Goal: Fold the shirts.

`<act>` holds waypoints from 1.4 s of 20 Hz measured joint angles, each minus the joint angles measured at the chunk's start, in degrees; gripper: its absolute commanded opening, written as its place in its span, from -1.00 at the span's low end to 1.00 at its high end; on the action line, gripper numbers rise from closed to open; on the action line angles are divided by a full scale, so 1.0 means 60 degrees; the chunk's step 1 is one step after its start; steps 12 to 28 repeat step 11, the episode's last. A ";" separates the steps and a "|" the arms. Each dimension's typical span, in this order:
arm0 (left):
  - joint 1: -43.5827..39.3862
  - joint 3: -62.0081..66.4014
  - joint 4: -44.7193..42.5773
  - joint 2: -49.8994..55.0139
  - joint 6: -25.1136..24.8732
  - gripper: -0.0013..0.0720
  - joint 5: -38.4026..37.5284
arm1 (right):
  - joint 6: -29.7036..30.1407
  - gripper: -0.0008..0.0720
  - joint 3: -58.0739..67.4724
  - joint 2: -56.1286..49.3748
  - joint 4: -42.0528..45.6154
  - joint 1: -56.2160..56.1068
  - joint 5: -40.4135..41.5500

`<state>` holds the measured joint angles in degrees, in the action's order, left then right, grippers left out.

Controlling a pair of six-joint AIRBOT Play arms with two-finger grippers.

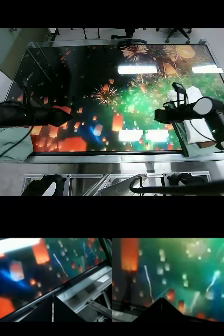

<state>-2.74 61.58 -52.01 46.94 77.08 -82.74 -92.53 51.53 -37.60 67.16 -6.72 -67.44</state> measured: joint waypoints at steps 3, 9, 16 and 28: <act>0.0000 -0.1064 -0.0040 -0.0732 -0.0004 -0.92 0.0226 | -0.0069 -0.92 -0.0426 0.0160 0.0087 -0.0503 0.0375; 0.0000 -0.2000 -0.0073 -0.1559 -0.0007 -0.92 0.0619 | -0.0109 -0.92 -0.0645 0.0237 0.0127 -0.0758 0.0616; 0.0000 -0.2084 -0.0073 -0.1694 -0.0011 -0.92 0.0696 | -0.0109 -0.92 -0.0663 0.0244 0.0124 -0.0780 0.0652; 0.0000 -0.2084 -0.0073 -0.1694 -0.0011 -0.92 0.0696 | -0.0109 -0.92 -0.0663 0.0244 0.0124 -0.0780 0.0652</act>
